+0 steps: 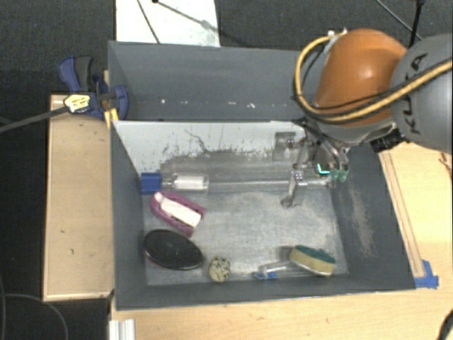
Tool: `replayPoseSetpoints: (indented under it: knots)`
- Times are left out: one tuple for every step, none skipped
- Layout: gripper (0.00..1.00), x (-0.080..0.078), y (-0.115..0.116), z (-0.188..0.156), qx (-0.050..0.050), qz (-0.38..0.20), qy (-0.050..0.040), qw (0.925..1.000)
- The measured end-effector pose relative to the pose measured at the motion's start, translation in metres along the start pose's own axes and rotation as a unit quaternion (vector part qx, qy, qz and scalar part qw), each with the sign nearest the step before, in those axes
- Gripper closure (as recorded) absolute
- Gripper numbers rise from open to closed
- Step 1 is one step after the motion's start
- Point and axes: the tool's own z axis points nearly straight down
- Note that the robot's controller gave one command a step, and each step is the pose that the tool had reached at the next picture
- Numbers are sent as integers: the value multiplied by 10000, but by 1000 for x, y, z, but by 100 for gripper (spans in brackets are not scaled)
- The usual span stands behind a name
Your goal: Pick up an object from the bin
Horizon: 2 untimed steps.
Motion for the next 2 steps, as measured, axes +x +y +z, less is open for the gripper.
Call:
replayPoseSetpoints:
  knots:
    - [0,46,-81,70,13,-458,11,9989]
    - [0,99,-116,140,-5,-622,14,9981]
